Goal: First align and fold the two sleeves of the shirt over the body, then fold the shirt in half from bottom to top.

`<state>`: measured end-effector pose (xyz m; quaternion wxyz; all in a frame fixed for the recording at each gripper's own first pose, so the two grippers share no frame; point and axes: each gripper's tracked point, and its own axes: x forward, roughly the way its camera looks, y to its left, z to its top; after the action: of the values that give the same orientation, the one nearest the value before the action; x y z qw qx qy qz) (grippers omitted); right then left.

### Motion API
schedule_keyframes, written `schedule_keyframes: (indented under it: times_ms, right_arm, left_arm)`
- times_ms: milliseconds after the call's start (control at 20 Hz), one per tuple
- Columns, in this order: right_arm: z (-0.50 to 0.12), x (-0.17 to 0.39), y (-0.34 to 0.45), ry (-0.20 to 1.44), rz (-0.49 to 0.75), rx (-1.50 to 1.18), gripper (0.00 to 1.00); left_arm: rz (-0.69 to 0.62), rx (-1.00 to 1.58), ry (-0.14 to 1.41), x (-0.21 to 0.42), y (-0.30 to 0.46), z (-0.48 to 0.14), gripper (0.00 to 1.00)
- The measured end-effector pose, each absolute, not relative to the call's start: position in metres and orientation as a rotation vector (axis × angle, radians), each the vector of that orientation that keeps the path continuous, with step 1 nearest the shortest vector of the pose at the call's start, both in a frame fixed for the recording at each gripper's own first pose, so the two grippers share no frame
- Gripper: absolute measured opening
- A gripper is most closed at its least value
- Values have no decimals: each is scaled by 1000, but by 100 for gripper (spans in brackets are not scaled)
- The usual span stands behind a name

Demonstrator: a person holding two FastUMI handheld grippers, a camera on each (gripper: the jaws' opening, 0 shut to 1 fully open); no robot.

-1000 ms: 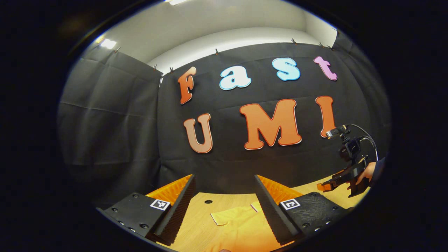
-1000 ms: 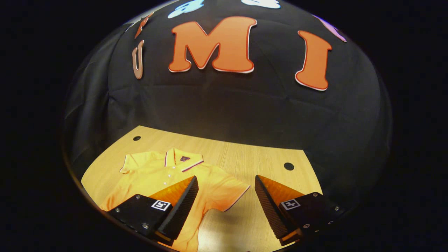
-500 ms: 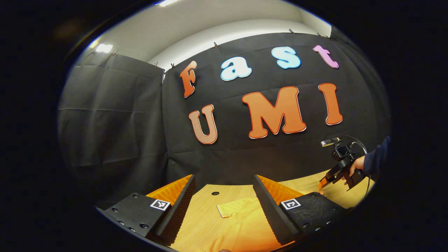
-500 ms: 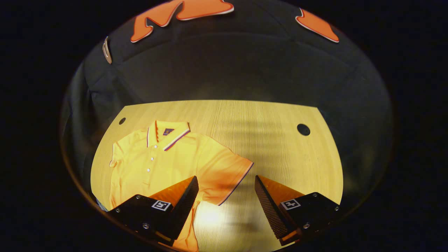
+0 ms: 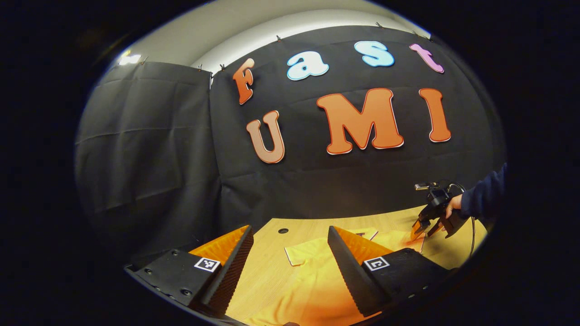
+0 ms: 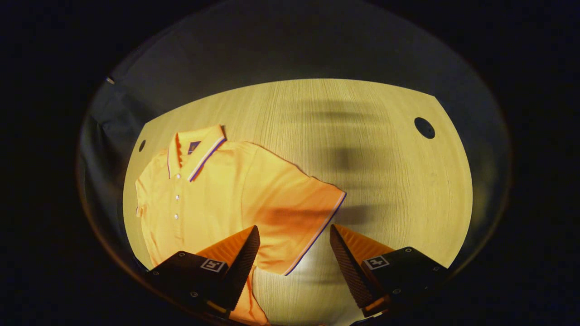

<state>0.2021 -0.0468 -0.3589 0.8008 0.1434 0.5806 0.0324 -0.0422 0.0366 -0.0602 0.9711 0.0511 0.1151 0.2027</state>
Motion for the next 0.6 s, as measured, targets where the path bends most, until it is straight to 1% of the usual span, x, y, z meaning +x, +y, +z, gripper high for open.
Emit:
schedule_keyframes:
  times_ms: [100,150,200,250,300,350,400,450,500,550,600]
  right_arm:
    - [-371,202,-49,1295,57,302,93]
    - [-377,204,-49,1310,52,298,89]
    - [-381,205,-49,1323,52,294,82]
    - [-384,205,-49,1348,44,285,84]
    - [-385,210,-50,1340,33,278,82]
    - [-387,211,-51,1347,22,263,74]
    - [-387,209,-54,1352,5,225,70]
    - [-386,208,-52,1353,12,199,62]
    - [-384,211,-48,1342,18,184,57]
    - [-384,211,-41,1337,35,179,43]
    - [-382,212,-39,1323,51,157,36]
  left_arm:
    - [413,97,270,-41,39,-72,99]
    - [415,92,288,-40,41,-77,99]
    - [417,85,308,-41,42,-83,99]
    - [418,75,323,-42,43,-87,99]
    - [418,66,338,-42,44,-94,99]
    - [416,60,351,-42,45,-99,99]
    - [413,58,366,-44,44,-103,99]
    - [408,56,378,-45,44,-106,99]
    - [401,55,387,-45,43,-110,99]
    - [391,56,396,-44,42,-112,99]
    - [382,59,397,-43,41,-113,99]
